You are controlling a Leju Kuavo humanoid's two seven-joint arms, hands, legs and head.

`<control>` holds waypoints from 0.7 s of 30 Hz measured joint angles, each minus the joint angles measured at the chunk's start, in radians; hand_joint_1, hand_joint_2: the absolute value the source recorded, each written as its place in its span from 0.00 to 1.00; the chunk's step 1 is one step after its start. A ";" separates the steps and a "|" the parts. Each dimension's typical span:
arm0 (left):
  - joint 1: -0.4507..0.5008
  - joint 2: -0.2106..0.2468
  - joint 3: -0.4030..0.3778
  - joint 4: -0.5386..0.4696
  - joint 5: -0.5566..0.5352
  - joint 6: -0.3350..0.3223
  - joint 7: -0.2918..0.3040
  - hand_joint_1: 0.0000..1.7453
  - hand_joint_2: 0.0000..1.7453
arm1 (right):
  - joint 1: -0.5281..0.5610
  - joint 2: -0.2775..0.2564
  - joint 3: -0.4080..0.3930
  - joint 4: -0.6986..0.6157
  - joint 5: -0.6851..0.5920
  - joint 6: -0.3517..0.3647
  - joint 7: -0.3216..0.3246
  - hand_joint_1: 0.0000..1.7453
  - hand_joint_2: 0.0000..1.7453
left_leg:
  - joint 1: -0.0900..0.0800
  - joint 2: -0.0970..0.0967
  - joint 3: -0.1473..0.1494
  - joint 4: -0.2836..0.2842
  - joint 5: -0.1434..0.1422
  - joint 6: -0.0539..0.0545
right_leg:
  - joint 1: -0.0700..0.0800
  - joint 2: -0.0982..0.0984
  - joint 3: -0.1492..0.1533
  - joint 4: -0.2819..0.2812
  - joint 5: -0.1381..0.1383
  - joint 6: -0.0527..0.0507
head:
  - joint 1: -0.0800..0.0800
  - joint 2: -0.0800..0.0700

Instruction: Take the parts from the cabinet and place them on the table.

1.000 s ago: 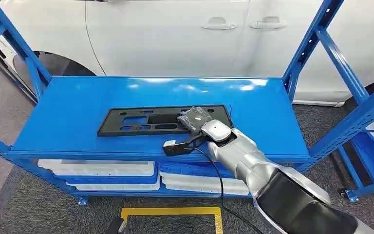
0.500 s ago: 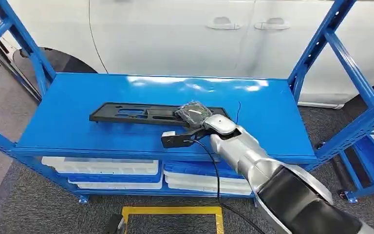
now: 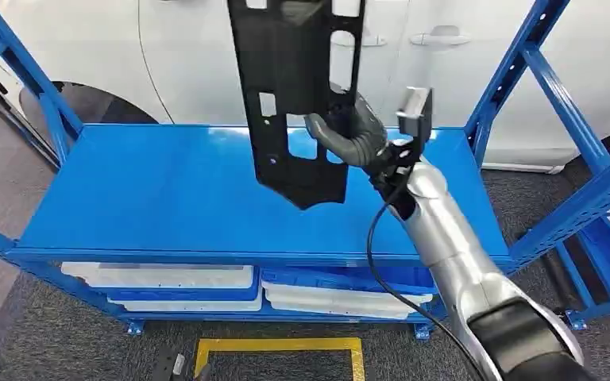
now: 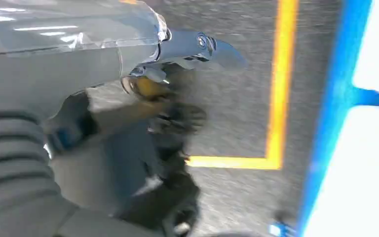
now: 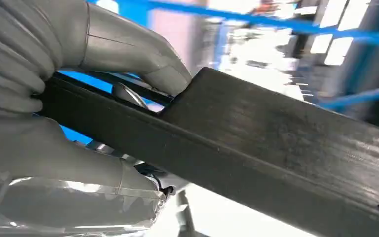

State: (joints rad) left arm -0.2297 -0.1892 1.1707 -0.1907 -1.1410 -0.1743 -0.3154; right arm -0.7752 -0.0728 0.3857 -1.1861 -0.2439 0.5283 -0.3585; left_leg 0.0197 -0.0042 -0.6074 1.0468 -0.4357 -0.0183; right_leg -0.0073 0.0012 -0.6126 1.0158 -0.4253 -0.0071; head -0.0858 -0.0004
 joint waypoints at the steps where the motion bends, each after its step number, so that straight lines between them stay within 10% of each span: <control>1: -0.001 0.000 0.007 0.000 0.003 -0.006 -0.012 0.00 1.00 | 0.037 -0.012 0.002 -0.034 -0.023 0.003 -0.011 0.96 1.00 | -0.007 -0.003 0.011 -0.018 -0.007 0.004 | 0.006 0.004 -0.006 0.006 -0.001 0.004 | 0.000 0.000; 6: -0.002 0.000 0.026 0.000 0.011 -0.020 -0.033 0.00 1.00 | 0.195 -0.077 0.019 -0.179 -0.049 0.007 -0.044 0.94 1.00 | -0.005 -0.002 0.012 -0.027 -0.001 0.041 | -0.004 0.004 -0.014 0.019 -0.014 0.034 | 0.000 0.000; 9: -0.001 0.000 0.034 0.000 0.011 0.023 -0.032 0.00 1.00 | 0.264 -0.099 0.030 -0.226 -0.057 0.013 -0.061 0.94 1.00 | -0.006 0.001 0.012 -0.027 -0.002 0.051 | -0.005 0.004 -0.112 0.233 -0.121 0.044 | 0.000 0.000; 11: 0.007 0.002 0.035 0.000 0.011 0.053 -0.031 0.00 1.00 | 0.334 -0.110 0.044 -0.249 -0.039 0.007 -0.086 0.94 1.00 | -0.007 -0.002 0.012 -0.027 -0.003 0.052 | -0.007 0.004 -0.158 0.316 -0.134 0.045 | 0.000 0.000; 15: 0.009 0.002 0.035 0.000 0.005 0.076 -0.006 0.00 1.00 | 0.411 -0.129 0.066 -0.292 -0.025 -0.029 -0.102 0.94 1.00 | -0.008 -0.003 0.017 -0.025 -0.008 0.044 | -0.005 0.000 -0.014 0.023 0.008 0.031 | 0.000 0.000; 21: 0.016 0.005 0.040 0.000 0.028 0.048 0.063 0.00 1.00 | 0.513 -0.147 0.081 -0.342 -0.018 -0.056 -0.106 0.94 1.00 | -0.012 -0.002 0.018 -0.017 -0.027 0.014 | -0.003 -0.003 0.000 -0.010 0.010 0.000 | 0.000 0.000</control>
State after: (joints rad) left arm -0.2140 -0.1842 1.2104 -0.1907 -1.1135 -0.1259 -0.2525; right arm -0.2621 -0.2201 0.4666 -1.5286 -0.2621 0.4723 -0.4643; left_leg 0.0073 -0.0063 -0.5898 1.0301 -0.4629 -0.0047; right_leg -0.0106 -0.0017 -0.6128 1.0054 -0.4153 -0.0073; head -0.0858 -0.0004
